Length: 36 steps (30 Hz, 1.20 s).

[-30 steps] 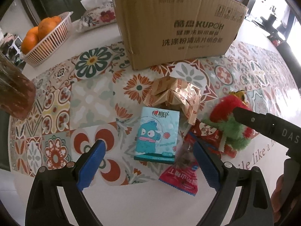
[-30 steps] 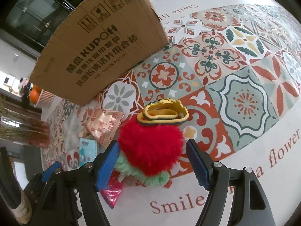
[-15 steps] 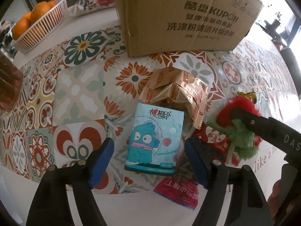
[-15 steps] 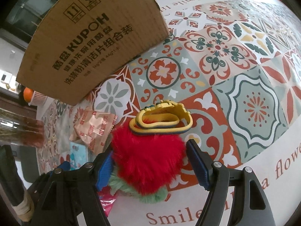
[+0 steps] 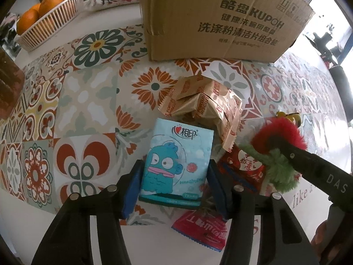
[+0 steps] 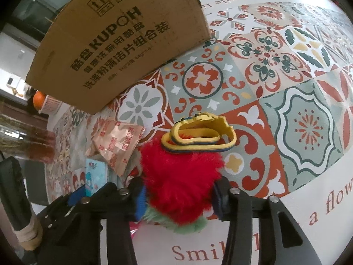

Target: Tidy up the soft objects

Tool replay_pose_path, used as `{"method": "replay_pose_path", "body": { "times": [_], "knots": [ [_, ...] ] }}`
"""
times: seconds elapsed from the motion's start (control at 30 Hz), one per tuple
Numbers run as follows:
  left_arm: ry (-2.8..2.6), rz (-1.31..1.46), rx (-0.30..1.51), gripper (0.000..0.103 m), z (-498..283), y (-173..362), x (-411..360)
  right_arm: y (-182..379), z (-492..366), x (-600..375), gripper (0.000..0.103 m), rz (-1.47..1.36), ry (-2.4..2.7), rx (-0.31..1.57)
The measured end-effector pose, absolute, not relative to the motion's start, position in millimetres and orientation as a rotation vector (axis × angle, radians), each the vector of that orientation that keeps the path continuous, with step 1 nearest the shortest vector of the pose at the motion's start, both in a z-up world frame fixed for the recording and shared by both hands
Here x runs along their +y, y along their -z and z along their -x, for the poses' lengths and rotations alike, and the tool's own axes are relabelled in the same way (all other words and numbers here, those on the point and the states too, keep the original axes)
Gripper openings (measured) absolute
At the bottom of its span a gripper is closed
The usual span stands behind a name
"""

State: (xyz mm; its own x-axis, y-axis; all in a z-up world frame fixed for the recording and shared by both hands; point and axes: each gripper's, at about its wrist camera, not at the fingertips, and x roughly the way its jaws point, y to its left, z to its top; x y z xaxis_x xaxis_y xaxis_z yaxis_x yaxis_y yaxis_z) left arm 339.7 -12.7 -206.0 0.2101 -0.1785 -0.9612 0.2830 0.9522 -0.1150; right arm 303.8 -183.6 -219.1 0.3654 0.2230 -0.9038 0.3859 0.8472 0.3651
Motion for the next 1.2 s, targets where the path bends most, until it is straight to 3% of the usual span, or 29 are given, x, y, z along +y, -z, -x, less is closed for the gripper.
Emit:
{"method": "replay_pose_path", "body": {
  "times": [0.43, 1.2],
  "knots": [
    [0.309, -0.062, 1.228, 0.056, -320, 164, -5, 200, -287, -184, 0.042, -0.599, 0.044, 1.187],
    [0.332, 0.003, 1.047, 0.056, -293, 81, -14, 111, -261, -188, 0.042, -0.516, -0.04, 1.0]
  ]
}}
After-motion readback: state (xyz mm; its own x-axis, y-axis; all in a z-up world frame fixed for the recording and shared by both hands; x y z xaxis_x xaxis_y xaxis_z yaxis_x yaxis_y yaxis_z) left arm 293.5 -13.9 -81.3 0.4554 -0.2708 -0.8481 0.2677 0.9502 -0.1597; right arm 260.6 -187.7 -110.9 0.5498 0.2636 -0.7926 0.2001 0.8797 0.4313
